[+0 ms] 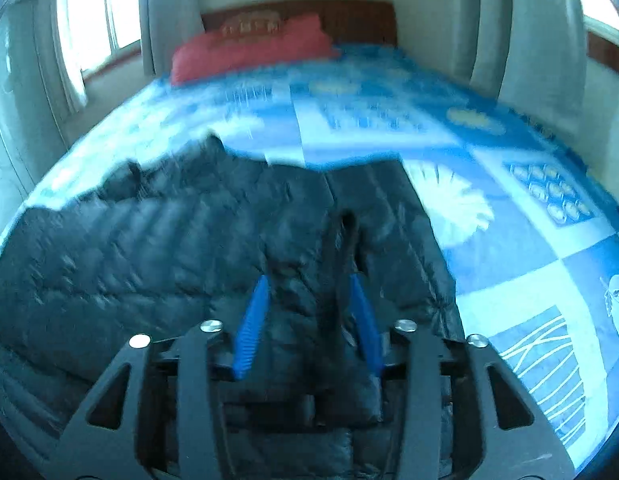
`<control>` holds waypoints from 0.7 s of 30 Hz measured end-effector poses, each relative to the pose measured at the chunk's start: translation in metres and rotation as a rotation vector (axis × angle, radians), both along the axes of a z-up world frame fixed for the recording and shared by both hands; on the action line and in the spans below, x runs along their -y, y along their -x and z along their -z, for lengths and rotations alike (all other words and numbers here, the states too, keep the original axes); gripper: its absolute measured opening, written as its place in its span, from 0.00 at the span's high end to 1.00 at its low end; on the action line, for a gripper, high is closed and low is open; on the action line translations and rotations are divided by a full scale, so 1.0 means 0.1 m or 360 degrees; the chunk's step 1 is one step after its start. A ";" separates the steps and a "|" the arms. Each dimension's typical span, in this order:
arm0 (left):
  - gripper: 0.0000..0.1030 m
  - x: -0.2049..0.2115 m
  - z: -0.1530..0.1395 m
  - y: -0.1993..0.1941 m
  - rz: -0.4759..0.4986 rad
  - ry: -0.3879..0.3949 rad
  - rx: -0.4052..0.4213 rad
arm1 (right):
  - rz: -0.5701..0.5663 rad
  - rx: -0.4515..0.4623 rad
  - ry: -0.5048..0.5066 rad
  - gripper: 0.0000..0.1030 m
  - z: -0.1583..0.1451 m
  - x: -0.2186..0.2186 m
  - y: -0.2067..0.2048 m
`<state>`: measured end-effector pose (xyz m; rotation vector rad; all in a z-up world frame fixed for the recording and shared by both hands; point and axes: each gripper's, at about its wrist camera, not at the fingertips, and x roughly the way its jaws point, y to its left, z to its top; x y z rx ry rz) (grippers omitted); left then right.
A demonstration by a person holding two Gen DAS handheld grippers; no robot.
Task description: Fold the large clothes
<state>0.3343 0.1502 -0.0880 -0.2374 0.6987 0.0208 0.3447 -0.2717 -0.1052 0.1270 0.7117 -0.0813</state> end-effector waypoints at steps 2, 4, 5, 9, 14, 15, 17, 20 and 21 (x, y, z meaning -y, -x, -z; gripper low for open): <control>0.37 0.01 0.07 -0.13 -0.0011 -0.0037 -0.0040 | -0.0078 -0.0006 -0.0042 0.57 0.01 -0.09 -0.05; 0.37 0.01 0.18 -0.25 -0.0037 -0.0105 -0.0119 | -0.0138 -0.0111 -0.0077 0.57 0.17 -0.17 -0.16; 0.37 0.00 0.26 -0.32 -0.0057 -0.0151 -0.0184 | -0.0151 -0.0201 -0.0086 0.57 0.31 -0.19 -0.22; 0.35 -0.14 0.45 -0.38 -0.0074 -0.0043 -0.0289 | -0.0153 -0.0221 -0.0081 0.55 0.34 -0.23 -0.23; 0.35 -0.19 0.07 -0.30 -0.0088 -0.0014 -0.0095 | -0.0146 -0.0097 -0.0108 0.55 0.07 -0.26 -0.30; 0.35 -0.17 0.02 -0.32 -0.0081 -0.0017 -0.0068 | -0.0148 -0.0097 -0.0125 0.55 0.04 -0.27 -0.37; 0.35 -0.09 -0.02 -0.48 -0.0055 -0.0060 -0.0046 | -0.0145 -0.0095 -0.0170 0.55 0.02 -0.30 -0.52; 0.35 -0.01 0.13 -0.73 -0.0045 -0.0151 -0.0140 | -0.0139 -0.0177 -0.0174 0.50 0.17 -0.38 -0.76; 0.34 0.00 0.27 -0.86 -0.0051 -0.0203 -0.0241 | -0.0134 -0.0241 -0.0160 0.47 0.26 -0.40 -0.84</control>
